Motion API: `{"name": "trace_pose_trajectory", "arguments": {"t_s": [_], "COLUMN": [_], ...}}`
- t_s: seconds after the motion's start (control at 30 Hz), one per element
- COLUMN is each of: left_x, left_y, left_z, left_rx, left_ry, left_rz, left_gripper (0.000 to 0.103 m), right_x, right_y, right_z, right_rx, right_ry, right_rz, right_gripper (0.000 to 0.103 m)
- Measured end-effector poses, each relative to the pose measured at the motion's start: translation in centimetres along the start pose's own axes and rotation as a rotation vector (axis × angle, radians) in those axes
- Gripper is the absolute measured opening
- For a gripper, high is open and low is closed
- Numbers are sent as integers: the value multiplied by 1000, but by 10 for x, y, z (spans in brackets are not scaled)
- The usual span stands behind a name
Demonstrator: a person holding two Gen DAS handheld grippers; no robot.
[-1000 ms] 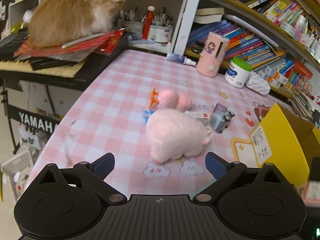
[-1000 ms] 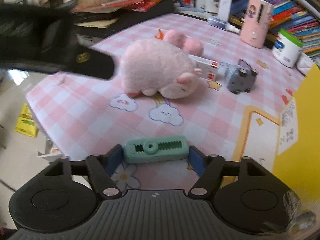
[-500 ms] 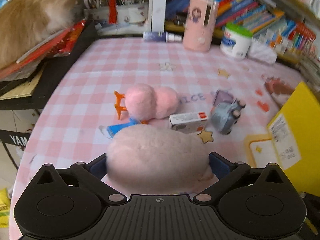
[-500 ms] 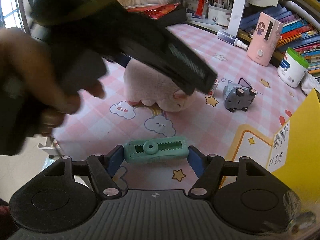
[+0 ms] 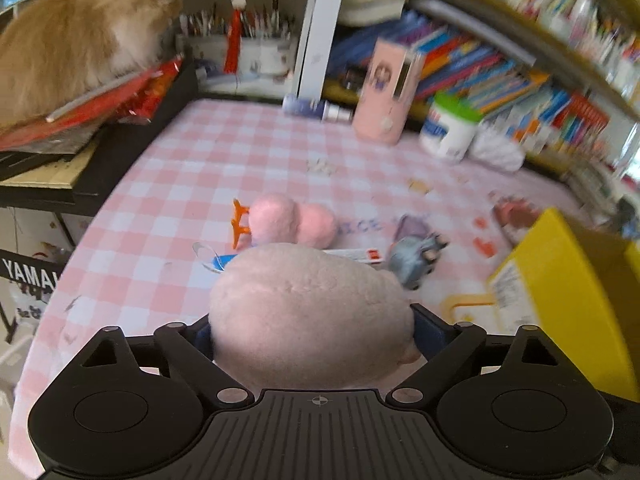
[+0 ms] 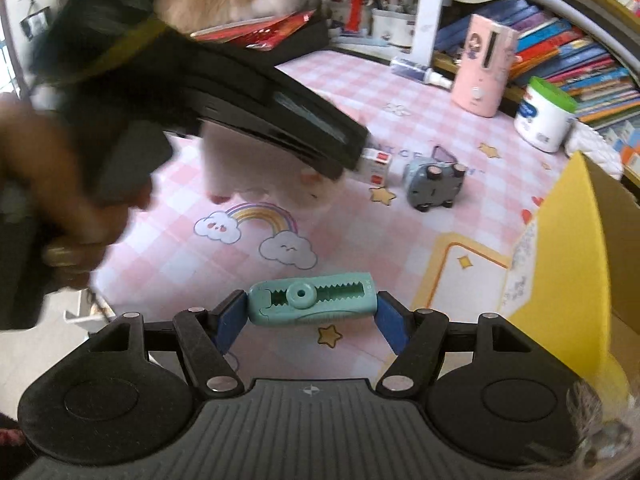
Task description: Organize objects
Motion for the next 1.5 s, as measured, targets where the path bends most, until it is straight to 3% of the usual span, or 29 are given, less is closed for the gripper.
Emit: {"name": "trace_pose_trajectory", "arguments": {"t_s": [0.4, 0.63, 1.03, 1.5], "left_x": [-61, -95, -126, -147], "left_y": [31, 44, 20, -39], "left_z": [107, 149, 171, 174], "left_rx": [-22, -67, -204, -363], "left_ry": [-90, -75, -29, 27], "left_rz": [71, 76, -30, -176], "left_gripper": [93, 93, 93, 93], "right_x": [-18, -35, -85, -144], "right_y": [30, 50, 72, 62], "right_z": [43, 85, 135, 184], "right_rx": [-95, -142, -265, -419], "right_ry": [-31, -77, -91, -74], "right_rz": [-108, -205, -355, -513], "right_gripper": [67, 67, 67, 67]}}
Point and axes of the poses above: each gripper's, at about its wrist camera, not at the fingertips, and z roughly against the way its jaws point, y to its left, x to its top, the point moved 3 cm from there along -z, roughly the way its jaws point, and after that the axes turned 1 degree about -x, right-handed, at the moved point
